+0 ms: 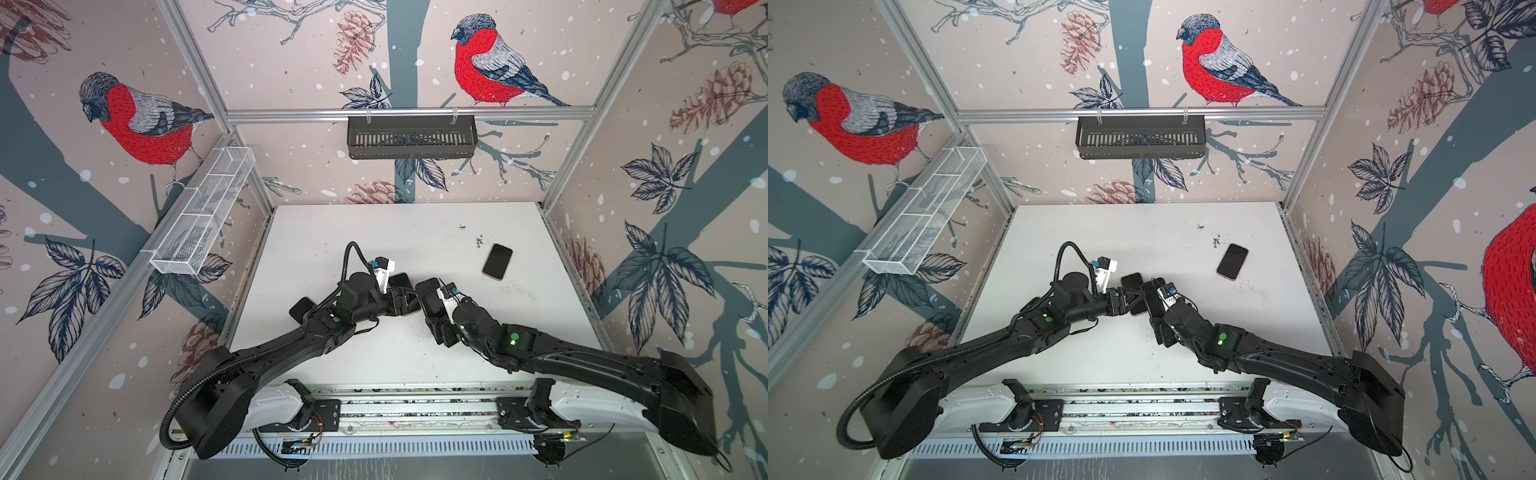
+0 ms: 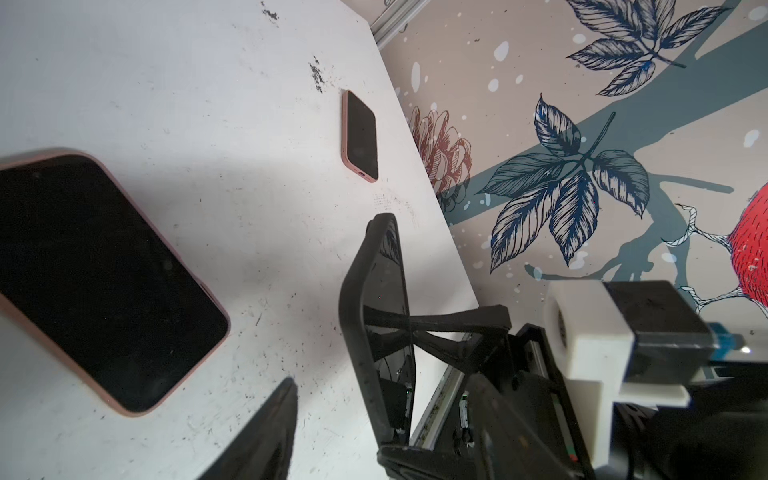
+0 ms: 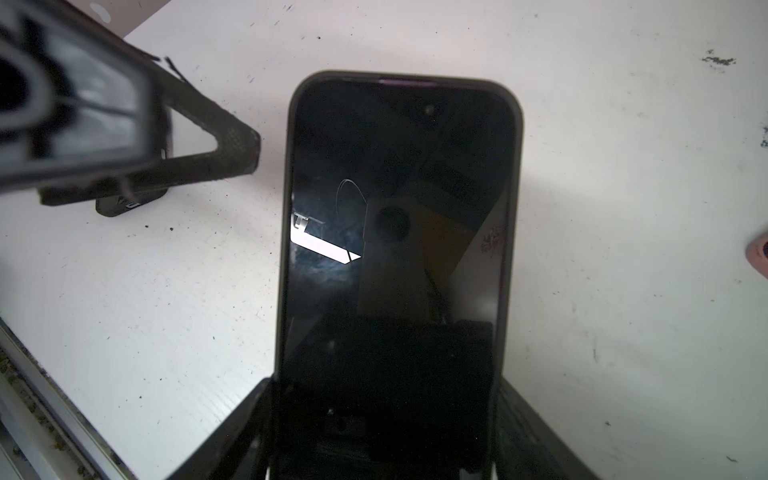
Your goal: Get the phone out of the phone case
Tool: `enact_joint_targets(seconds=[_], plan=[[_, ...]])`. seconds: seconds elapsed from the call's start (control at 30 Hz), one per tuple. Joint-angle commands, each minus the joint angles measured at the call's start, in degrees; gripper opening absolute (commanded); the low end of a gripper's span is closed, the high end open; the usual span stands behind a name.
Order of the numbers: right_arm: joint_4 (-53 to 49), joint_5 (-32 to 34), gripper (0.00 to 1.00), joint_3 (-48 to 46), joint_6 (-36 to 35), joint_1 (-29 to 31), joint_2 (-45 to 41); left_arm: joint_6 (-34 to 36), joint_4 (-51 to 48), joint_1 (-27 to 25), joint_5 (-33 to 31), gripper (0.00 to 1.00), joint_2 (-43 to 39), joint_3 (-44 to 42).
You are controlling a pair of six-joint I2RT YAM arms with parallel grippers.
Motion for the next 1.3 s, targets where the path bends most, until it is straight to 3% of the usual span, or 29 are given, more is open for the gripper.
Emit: enact_joint_targets(seconds=[0.0, 0.4, 0.97, 1.07, 1.2, 1.27], plan=[[4.11, 2.64, 0.29, 0.44, -2.85, 0.75, -0.24, 2.77, -2.37, -0.05, 2.16, 0.61, 1.4, 1.39], [6.0, 2.24, 0.26, 0.18, -7.47, 2.47, 0.43, 6.72, -8.0, -0.05, 3.15, 0.45, 3.69, 4.85], [9.72, 1.79, 0.25, -4.35, -11.1, 3.83, -3.09, 8.86, -8.16, 0.01, 6.48, 0.02, 5.6, 6.51], [10.44, 1.96, 0.25, -4.75, -11.61, 3.92, -3.18, 8.6, -8.01, -0.05, 6.49, 0.0, 5.38, 6.37], [11.06, 4.45, 0.43, -4.78, -11.45, 3.9, -3.71, 7.76, -7.88, 0.0, 5.43, 0.0, 4.44, 6.21], [11.08, 5.66, 0.67, -4.46, -10.7, 3.9, -4.57, 7.06, -8.2, 0.03, 3.0, 0.0, 3.21, 6.52]])
